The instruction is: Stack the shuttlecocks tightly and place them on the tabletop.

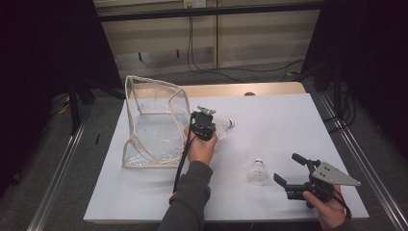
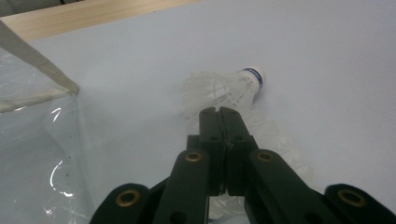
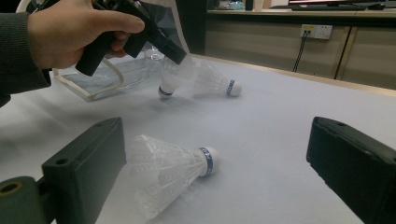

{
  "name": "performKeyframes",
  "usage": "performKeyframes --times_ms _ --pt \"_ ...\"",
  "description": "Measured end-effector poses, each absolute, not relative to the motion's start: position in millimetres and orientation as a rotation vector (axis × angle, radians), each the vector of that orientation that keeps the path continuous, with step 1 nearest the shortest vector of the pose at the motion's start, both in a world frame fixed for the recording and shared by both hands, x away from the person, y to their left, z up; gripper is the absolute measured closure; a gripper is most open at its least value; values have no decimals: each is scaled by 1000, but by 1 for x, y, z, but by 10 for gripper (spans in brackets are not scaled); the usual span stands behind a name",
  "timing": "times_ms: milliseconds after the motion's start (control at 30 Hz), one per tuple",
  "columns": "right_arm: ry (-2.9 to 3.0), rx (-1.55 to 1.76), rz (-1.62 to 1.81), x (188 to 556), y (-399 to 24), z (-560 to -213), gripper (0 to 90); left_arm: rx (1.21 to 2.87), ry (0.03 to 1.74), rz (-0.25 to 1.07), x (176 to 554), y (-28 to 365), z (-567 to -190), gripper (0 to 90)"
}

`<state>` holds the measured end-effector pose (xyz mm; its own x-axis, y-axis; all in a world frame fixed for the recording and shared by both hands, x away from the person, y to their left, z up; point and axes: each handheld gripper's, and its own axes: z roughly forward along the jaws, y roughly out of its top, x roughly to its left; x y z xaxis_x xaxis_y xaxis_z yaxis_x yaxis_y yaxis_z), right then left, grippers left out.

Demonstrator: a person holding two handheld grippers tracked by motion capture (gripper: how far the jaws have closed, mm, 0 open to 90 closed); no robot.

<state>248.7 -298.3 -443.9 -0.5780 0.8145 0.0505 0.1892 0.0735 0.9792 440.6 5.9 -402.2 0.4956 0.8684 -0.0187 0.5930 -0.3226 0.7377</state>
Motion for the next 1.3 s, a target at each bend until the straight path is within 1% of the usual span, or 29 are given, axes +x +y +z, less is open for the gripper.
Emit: performKeyframes --times_ms 467,867,1100,1233,1300 --pt "1829 992 1536 249 -299 -444 40 2031 1172 469 440 1 -405 855" --pt "1836 995 1539 249 -298 -444 40 2021 1167 463 441 -3 -409 778" --pt "1836 992 1538 249 -298 -444 41 2011 1168 441 441 -5 -411 744" --pt "1835 991 1536 249 -298 -444 41 2020 1153 427 442 -7 -413 701" --pt "1837 993 1537 249 -298 -444 41 2017 1149 421 442 -8 -414 694"
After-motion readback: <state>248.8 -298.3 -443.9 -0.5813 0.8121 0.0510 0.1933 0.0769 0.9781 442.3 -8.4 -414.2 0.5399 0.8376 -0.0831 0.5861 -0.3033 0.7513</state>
